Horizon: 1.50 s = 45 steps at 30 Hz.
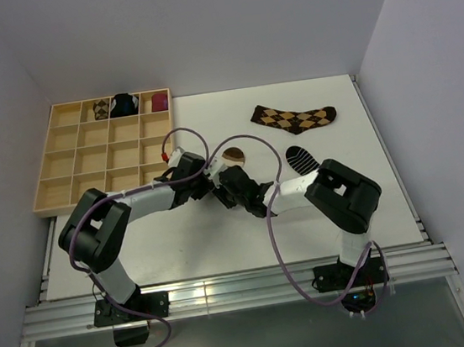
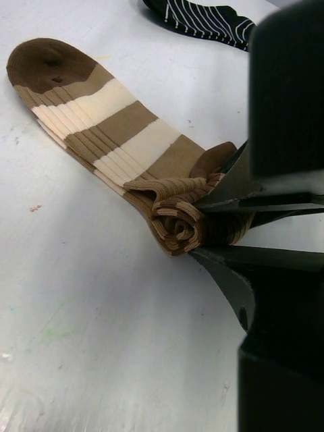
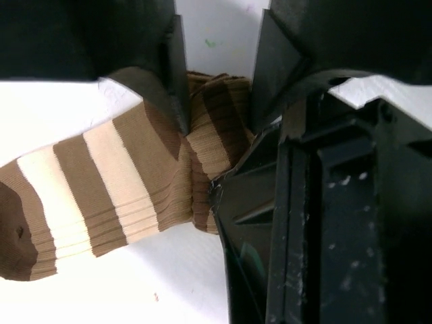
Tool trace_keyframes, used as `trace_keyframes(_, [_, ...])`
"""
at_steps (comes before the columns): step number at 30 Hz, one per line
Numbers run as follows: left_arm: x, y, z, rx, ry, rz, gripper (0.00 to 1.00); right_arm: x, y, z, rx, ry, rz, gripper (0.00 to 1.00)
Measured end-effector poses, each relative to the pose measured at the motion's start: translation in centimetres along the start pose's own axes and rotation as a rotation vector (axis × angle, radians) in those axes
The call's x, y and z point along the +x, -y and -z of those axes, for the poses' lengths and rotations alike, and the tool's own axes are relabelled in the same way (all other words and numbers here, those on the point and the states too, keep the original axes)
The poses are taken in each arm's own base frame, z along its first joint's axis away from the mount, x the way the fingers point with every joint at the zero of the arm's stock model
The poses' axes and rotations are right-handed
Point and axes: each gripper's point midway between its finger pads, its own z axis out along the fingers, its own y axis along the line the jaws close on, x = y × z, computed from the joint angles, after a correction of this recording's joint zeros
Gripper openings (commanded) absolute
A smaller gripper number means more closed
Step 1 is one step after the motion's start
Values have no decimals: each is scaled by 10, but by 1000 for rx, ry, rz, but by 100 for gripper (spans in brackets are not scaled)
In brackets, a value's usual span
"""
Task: Roll the socks
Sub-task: Roll the sock at the center of the board.
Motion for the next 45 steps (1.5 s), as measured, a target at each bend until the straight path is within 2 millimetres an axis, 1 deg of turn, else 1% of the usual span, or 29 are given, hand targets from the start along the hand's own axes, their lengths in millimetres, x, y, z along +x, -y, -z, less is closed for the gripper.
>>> trace_keyframes(1, [-1, 0, 0, -1, 2, 1, 17, 0, 0, -2, 5, -2, -1, 30])
trace_keyframes(3, [-4, -1, -1, -3, 11, 3, 18, -2, 1, -4, 15, 0, -8, 17])
trace_keyframes(4, [-5, -2, -1, -5, 15, 3, 18, -3, 2, -5, 19, 0, -14, 5])
trace_keyframes(5, [-6, -2, -1, -5, 17, 1, 20, -3, 2, -6, 22, -1, -15, 0])
trace_keyframes(6, [-7, -2, -1, -5, 19, 0, 22, -3, 2, -6, 23, -1, -17, 0])
trace_keyframes(7, [-7, -2, -1, -6, 21, -2, 28, -3, 2, -5, 23, -3, -20, 0])
trace_keyframes(9, [-8, -2, -1, -5, 23, -7, 34, -2, 1, -5, 14, -5, -31, 0])
trace_keyframes(10, [-8, -2, 0, -5, 27, -8, 40, -2, 1, -5, 4, -9, -42, 0])
trace_keyframes(12, [-9, -3, 3, -4, 32, -7, 44, -2, 1, -5, -36, -17, -78, 0])
trace_keyframes(13, [-10, -6, 5, -4, 39, -6, 48, -3, 2, -5, -57, -21, -101, 0])
trace_keyframes(15, [-10, -10, 12, -5, 48, -3, 54, -4, 1, -5, -121, -36, -156, 0])
trace_keyframes(21, [-10, -20, 34, 14, 67, 18, 61, -4, -2, 1, -321, -107, -331, 0])
trace_keyframes(25, [-11, -24, 42, 31, 80, 33, 61, -3, -10, 5, -475, -176, -455, 0])
trace_keyframes(29, [-8, -27, 42, 35, 77, 49, 61, -4, -23, 9, -609, -258, -557, 0])
trace_keyframes(32, [-5, -29, 41, 36, 70, 61, 60, -5, -31, 10, -669, -314, -608, 0])
trace_keyframes(35, [-4, -29, 39, 34, 64, 78, 58, -4, -35, 12, -698, -355, -649, 0])
trace_keyframes(39, [0, -36, 38, 18, 57, 104, 56, -1, -38, 16, -716, -395, -694, 0])
trace_keyframes(43, [4, -44, 37, -4, 54, 138, 56, 1, -41, 19, -729, -421, -723, 0])
trace_keyframes(45, [5, -46, 37, -9, 53, 155, 58, 0, -42, 19, -732, -427, -731, 0])
